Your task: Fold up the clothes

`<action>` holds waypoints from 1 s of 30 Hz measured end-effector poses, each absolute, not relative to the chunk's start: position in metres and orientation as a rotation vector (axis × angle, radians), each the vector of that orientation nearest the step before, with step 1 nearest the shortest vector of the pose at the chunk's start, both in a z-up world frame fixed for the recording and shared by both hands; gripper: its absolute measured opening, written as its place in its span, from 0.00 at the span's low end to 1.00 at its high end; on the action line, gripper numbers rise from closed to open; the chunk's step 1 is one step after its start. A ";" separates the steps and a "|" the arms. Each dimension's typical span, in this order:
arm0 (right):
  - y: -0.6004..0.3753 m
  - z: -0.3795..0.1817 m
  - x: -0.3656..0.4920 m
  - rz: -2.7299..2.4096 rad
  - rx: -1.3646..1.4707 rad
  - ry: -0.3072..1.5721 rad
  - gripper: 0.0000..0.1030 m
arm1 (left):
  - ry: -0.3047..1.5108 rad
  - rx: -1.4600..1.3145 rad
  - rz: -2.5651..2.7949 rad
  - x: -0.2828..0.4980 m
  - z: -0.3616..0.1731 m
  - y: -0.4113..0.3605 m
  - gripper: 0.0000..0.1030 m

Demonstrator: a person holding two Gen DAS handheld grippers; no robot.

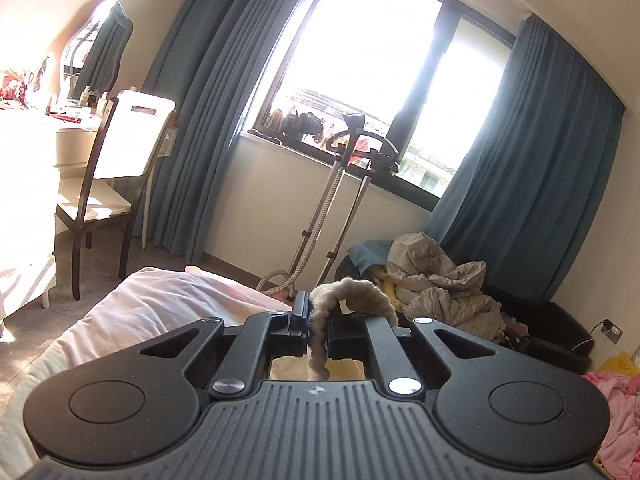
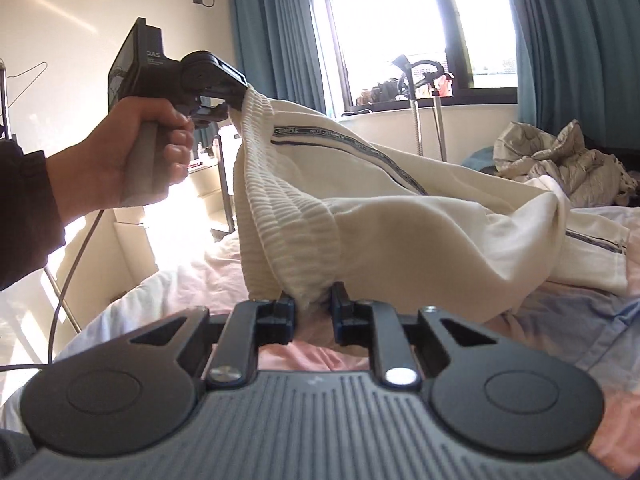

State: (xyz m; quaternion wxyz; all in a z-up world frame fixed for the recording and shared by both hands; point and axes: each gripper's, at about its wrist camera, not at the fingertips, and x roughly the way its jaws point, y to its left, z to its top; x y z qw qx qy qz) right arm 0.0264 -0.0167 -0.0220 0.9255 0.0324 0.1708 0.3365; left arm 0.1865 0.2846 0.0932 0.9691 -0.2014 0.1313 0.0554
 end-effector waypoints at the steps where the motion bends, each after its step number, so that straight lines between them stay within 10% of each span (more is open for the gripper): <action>1: -0.001 -0.021 0.031 0.725 0.061 0.346 0.18 | 0.272 -0.431 0.142 0.194 0.089 0.308 0.09; 19: 0.180 -0.085 0.126 1.013 -0.025 0.492 0.28 | 0.472 -0.436 0.304 0.283 -0.031 0.460 0.12; 21: 0.177 -0.077 0.126 1.024 -0.034 0.505 0.32 | 0.472 -0.428 0.297 0.273 -0.025 0.457 0.21; 25: 0.162 -0.059 0.112 1.009 -0.084 0.462 0.78 | 0.427 -0.413 0.310 0.237 -0.010 0.448 0.54; 30: 0.126 -0.036 0.097 0.930 -0.093 0.443 0.78 | 0.398 -0.374 0.378 0.172 0.012 0.426 0.64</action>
